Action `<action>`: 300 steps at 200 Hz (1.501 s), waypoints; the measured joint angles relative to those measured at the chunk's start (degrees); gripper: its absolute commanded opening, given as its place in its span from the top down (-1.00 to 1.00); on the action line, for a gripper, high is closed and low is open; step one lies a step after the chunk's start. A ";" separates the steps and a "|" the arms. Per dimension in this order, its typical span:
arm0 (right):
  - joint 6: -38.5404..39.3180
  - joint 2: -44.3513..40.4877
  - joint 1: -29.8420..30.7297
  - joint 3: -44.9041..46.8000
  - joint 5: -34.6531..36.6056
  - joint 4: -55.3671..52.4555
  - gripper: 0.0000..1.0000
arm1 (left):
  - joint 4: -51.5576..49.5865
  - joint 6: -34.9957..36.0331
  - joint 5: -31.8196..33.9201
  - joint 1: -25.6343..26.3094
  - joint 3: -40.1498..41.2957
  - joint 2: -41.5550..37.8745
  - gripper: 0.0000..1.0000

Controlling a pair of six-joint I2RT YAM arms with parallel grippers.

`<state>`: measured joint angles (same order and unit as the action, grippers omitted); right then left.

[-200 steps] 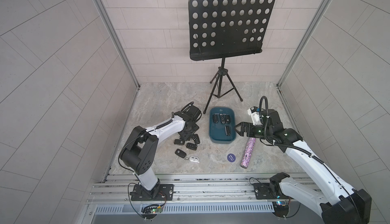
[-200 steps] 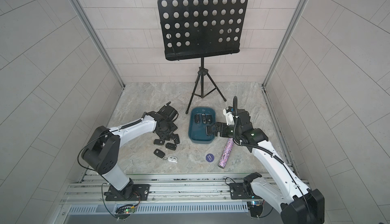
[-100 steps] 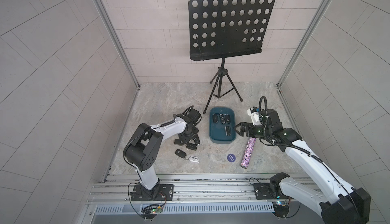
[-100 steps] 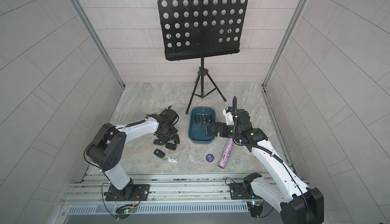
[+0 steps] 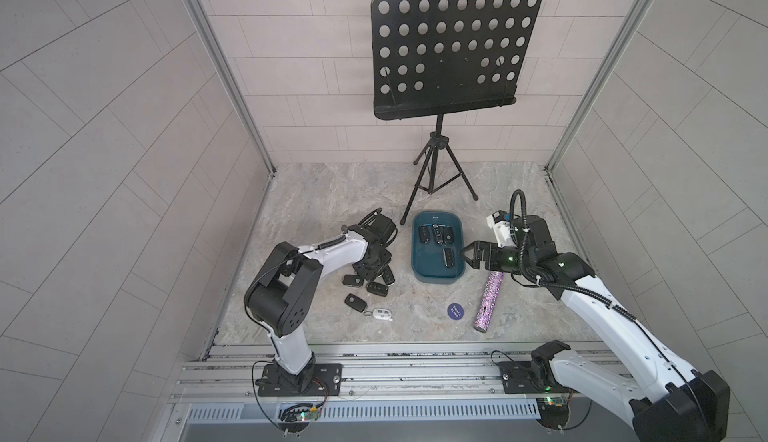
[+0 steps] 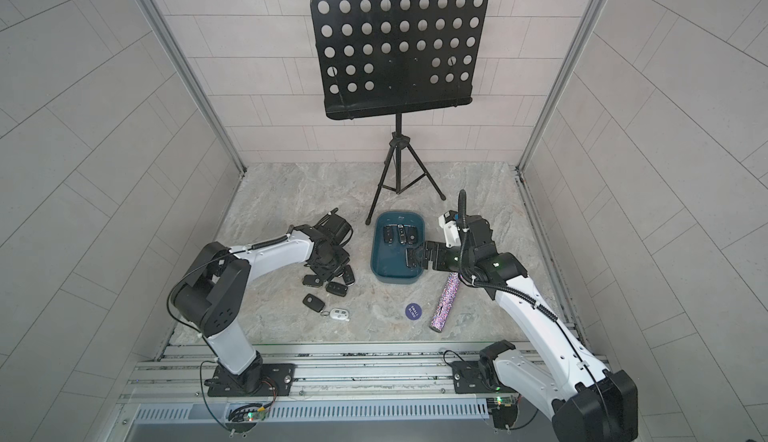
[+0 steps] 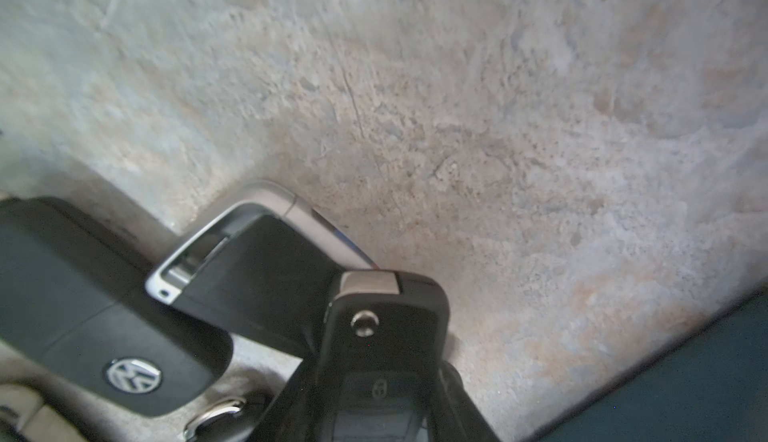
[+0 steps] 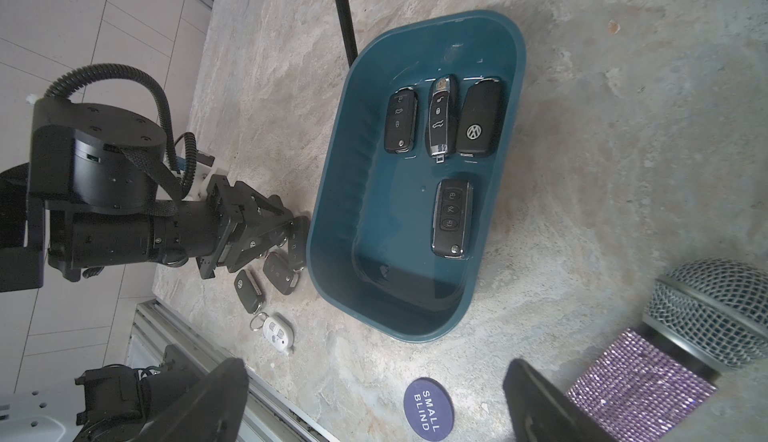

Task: Place the car key into the storage box
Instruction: Pick up the car key from the center of the board, then place the car key in the storage box.

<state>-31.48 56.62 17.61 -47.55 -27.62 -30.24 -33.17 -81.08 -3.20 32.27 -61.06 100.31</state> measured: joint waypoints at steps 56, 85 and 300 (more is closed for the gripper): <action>0.00 0.02 0.00 0.00 -0.02 0.00 -0.99 | -0.04 0.02 0.42 0.26 0.00 -0.09 0.16; 0.00 0.09 0.00 0.00 0.00 -0.02 -0.99 | -0.85 0.17 1.25 0.66 -0.09 -0.50 0.17; 1.51 -1.99 -0.04 0.00 3.65 -4.57 -0.99 | -9.86 20.55 -2.84 12.68 -33.59 11.30 0.20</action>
<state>-29.98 54.63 17.56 -47.55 -23.97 -34.81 -43.03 -60.53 -6.04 44.95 -94.65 111.61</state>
